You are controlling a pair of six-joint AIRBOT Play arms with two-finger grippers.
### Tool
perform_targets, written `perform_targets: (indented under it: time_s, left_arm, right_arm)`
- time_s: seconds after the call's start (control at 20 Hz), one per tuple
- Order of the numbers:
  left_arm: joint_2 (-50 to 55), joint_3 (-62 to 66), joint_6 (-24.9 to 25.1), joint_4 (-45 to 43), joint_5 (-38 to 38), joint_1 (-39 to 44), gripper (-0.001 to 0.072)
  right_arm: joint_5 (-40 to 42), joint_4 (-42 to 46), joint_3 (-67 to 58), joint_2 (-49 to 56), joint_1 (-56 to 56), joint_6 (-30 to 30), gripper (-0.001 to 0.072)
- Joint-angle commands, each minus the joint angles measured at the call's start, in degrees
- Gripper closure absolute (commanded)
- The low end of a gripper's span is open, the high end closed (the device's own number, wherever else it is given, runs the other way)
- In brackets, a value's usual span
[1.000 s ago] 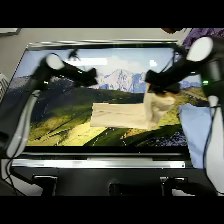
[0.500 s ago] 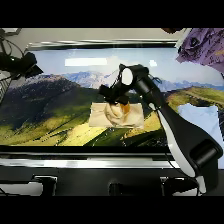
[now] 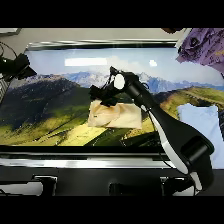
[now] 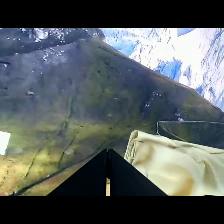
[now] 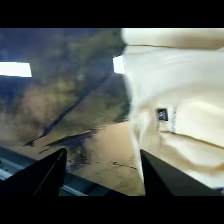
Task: Fold the clothes and pants, and hang the long-sleeved shirts on hangers.
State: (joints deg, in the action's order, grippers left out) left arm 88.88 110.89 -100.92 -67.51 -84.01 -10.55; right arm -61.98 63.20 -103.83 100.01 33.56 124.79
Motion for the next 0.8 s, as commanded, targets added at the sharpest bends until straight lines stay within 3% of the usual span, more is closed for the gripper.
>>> perform_targets:
  time_s: [0.0, 0.25, 0.45, 0.6, 0.75]
  left_arm:
    - [0.04, 0.0, 0.02, -0.09, 0.02, -0.13, 0.0693]
    - [0.24, 0.0, 0.02, -0.11, 0.07, -0.15, 0.0693]
    - [0.28, 0.0, 0.04, -0.11, 0.04, -0.15, 0.0692]
    - [0.28, 0.0, 0.66, -0.09, 0.04, -0.15, 0.0692]
    - [0.28, 0.0, 0.66, -0.09, 0.02, -0.2, 0.0692]
  right_arm:
    - [-0.7, -2.58, -0.15, -6.14, -2.89, -6.03, 0.0153]
    - [-10.86, -2.47, -0.15, -19.61, -23.61, -17.9, 0.0149]
    - [-23.3, -4.22, 2.32, -20.5, -44.96, -31.15, 0.015]
    - [-24.39, -13.55, 13.55, -18.93, -52.78, -40.5, 0.0151]
    - [-20.85, -20.63, 28.74, -16.46, -52.43, -49.33, 0.0152]
